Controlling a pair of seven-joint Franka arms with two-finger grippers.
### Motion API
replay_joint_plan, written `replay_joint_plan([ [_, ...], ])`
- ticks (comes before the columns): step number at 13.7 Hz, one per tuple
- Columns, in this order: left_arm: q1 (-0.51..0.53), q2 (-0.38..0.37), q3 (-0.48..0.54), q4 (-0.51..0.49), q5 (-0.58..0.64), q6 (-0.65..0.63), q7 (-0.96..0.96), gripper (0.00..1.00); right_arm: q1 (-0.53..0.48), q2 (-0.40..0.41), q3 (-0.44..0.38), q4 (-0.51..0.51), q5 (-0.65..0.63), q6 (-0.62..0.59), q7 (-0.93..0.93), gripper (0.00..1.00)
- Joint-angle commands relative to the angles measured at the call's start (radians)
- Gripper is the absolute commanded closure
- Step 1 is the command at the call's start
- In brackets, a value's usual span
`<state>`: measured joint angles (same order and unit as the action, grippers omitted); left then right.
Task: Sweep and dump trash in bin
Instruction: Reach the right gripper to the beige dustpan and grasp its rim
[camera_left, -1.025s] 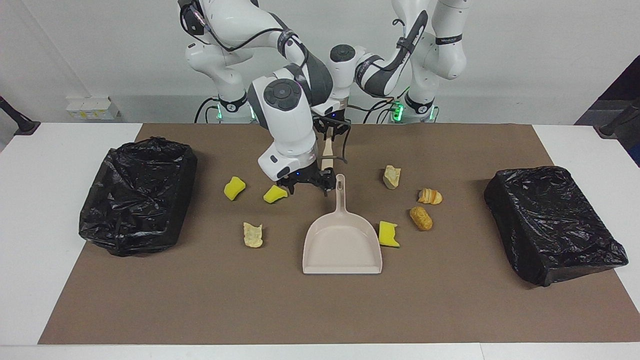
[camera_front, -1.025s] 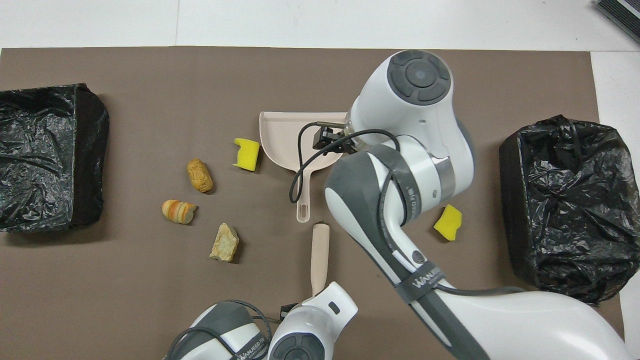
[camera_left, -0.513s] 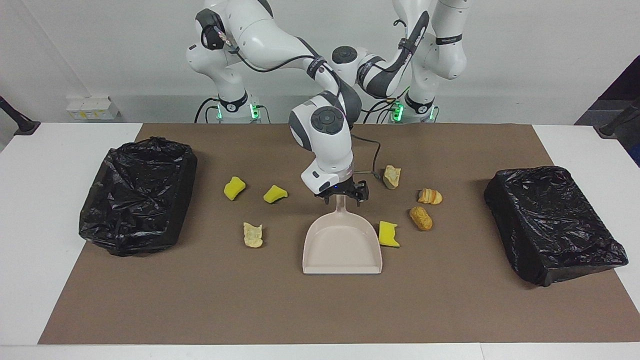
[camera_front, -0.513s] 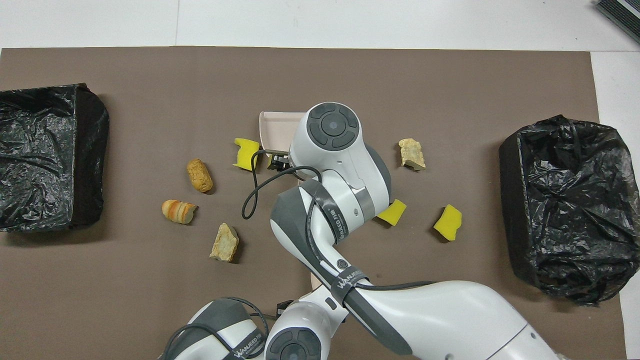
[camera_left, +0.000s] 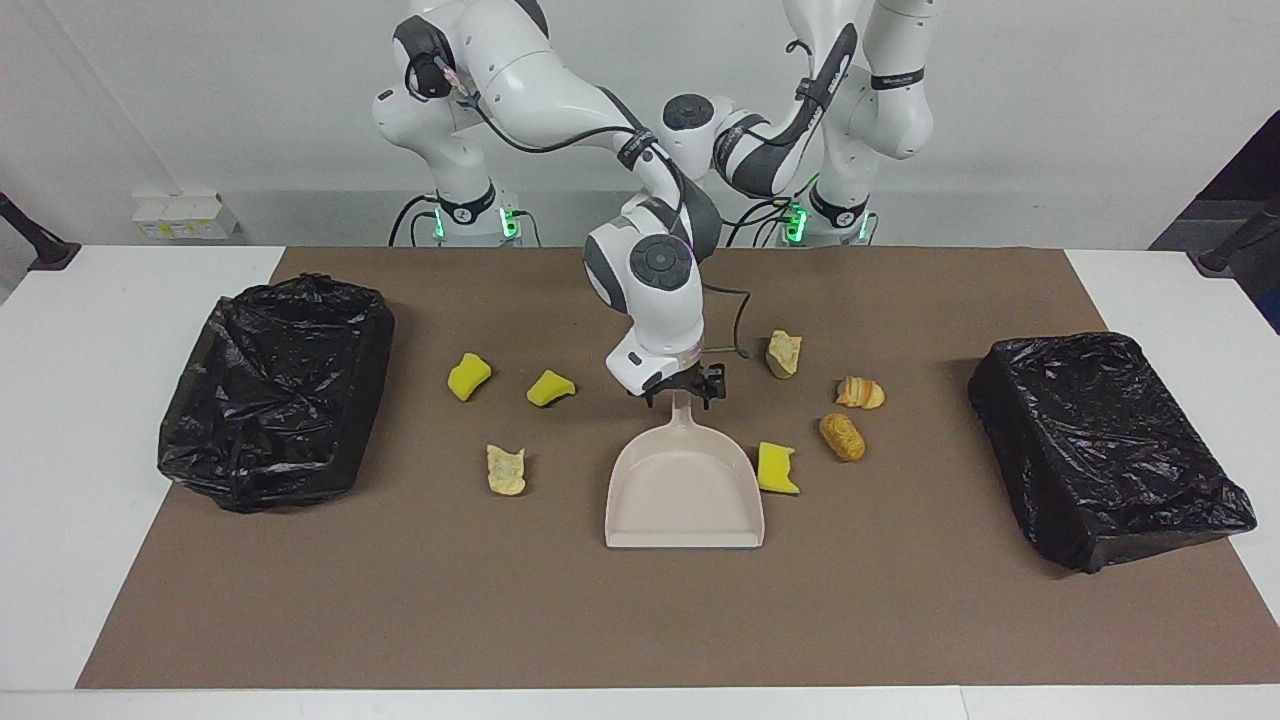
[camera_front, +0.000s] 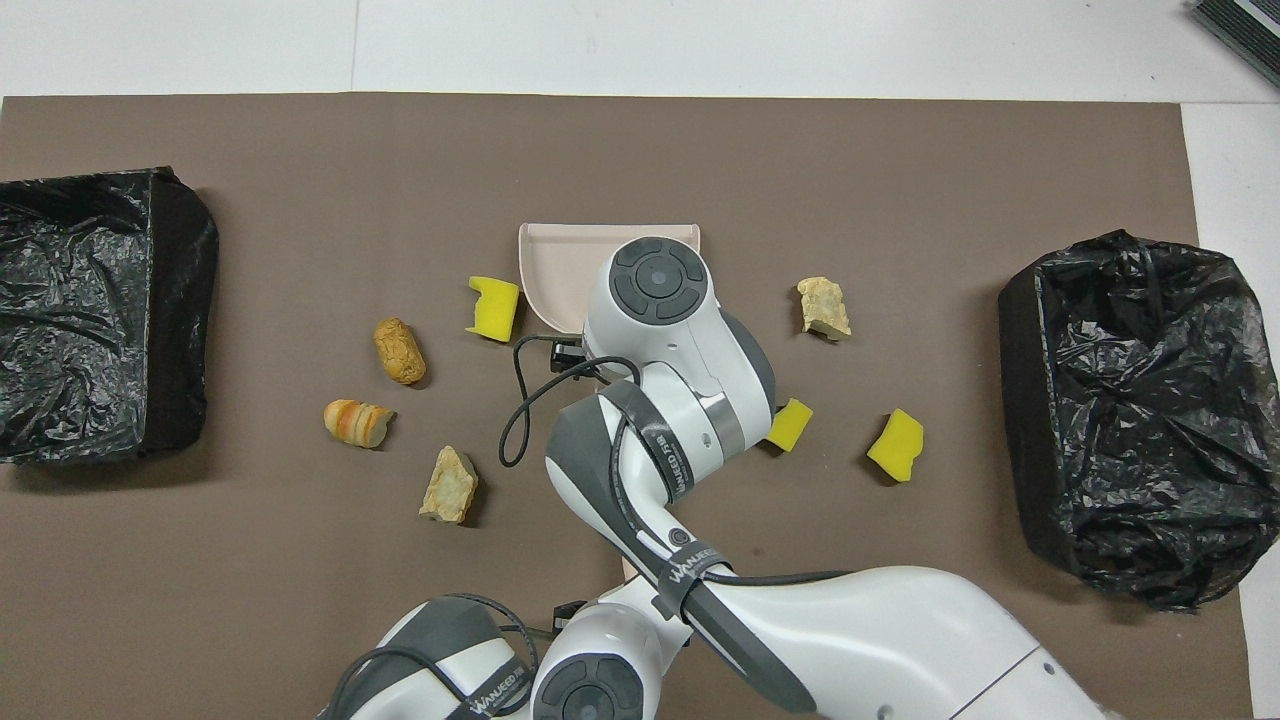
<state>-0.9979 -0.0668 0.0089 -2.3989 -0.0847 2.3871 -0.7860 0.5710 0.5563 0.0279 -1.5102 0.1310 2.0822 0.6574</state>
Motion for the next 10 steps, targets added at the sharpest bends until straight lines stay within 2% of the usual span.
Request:
replay_joint_plan([
  [1, 0.012, -0.002, -0.006, -0.006, -0.009, -0.009, 0.037, 0.5, -0.01, -0.03, 0.001, -0.032, 0.016, -0.001, -0.007, 1.0],
  [2, 0.012, 0.001, -0.006, -0.011, -0.009, -0.009, 0.037, 0.53, -0.014, -0.029, 0.001, -0.016, 0.019, -0.013, -0.008, 1.0],
  [4, 0.012, 0.005, -0.006, -0.009, -0.009, -0.009, 0.019, 0.96, -0.029, -0.019, 0.001, 0.017, 0.015, -0.069, -0.025, 1.0],
  [5, 0.01, 0.005, -0.006, -0.009, -0.009, -0.012, 0.018, 1.0, -0.039, -0.019, 0.001, 0.033, 0.016, -0.091, -0.042, 1.0],
  [7, 0.01, 0.005, -0.004, -0.006, -0.009, -0.019, 0.014, 1.0, -0.062, -0.039, 0.001, 0.045, 0.009, -0.145, -0.094, 1.0],
  [8, 0.012, -0.004, -0.004, 0.0, -0.009, -0.031, 0.021, 1.0, -0.074, -0.065, 0.001, 0.045, 0.009, -0.174, -0.14, 1.0],
  [10, 0.013, -0.034, 0.005, 0.023, -0.009, -0.133, 0.016, 1.0, -0.111, -0.137, -0.002, 0.033, 0.001, -0.265, -0.278, 1.0],
])
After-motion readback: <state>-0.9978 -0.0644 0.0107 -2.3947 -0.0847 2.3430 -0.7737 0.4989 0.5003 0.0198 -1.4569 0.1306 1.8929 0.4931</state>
